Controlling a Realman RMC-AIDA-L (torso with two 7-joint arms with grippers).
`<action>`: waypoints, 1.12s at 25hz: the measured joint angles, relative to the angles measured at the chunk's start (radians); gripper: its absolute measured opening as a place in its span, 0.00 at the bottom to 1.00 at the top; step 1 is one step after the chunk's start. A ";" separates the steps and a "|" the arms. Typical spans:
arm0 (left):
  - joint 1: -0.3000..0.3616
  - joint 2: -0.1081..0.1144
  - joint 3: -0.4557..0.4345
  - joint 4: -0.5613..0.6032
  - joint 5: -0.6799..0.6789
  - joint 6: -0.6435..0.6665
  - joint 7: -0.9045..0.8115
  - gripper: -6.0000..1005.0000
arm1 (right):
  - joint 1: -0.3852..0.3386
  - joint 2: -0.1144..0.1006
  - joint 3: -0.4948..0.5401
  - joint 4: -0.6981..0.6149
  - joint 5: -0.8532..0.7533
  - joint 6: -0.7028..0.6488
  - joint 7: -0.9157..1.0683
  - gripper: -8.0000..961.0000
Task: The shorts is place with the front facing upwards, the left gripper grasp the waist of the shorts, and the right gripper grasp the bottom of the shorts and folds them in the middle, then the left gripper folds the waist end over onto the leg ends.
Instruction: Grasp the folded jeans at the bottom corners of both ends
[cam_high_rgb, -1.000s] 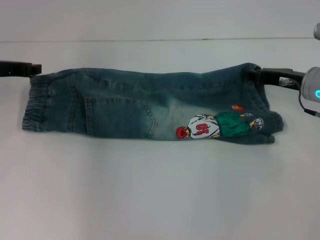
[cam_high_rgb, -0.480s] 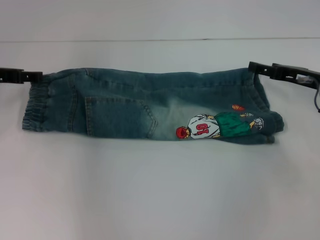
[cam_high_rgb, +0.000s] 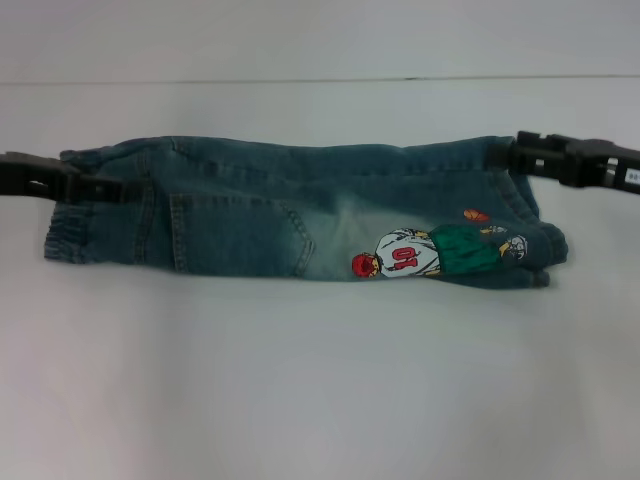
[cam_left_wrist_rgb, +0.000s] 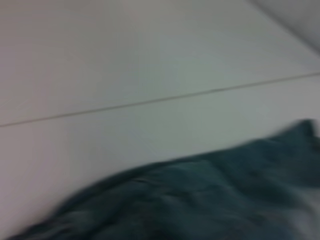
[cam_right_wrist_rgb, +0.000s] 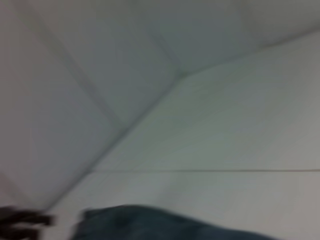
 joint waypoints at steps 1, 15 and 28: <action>0.001 0.003 -0.013 0.000 -0.019 0.054 0.031 0.94 | -0.004 -0.003 -0.007 -0.011 -0.007 -0.062 -0.012 0.97; 0.000 0.019 -0.074 -0.018 0.233 0.043 0.071 0.93 | -0.019 -0.004 -0.105 -0.058 -0.140 -0.398 -0.037 0.97; -0.055 0.005 0.045 -0.131 0.358 -0.197 -0.013 0.90 | -0.012 0.012 -0.116 -0.051 -0.141 -0.367 -0.045 0.97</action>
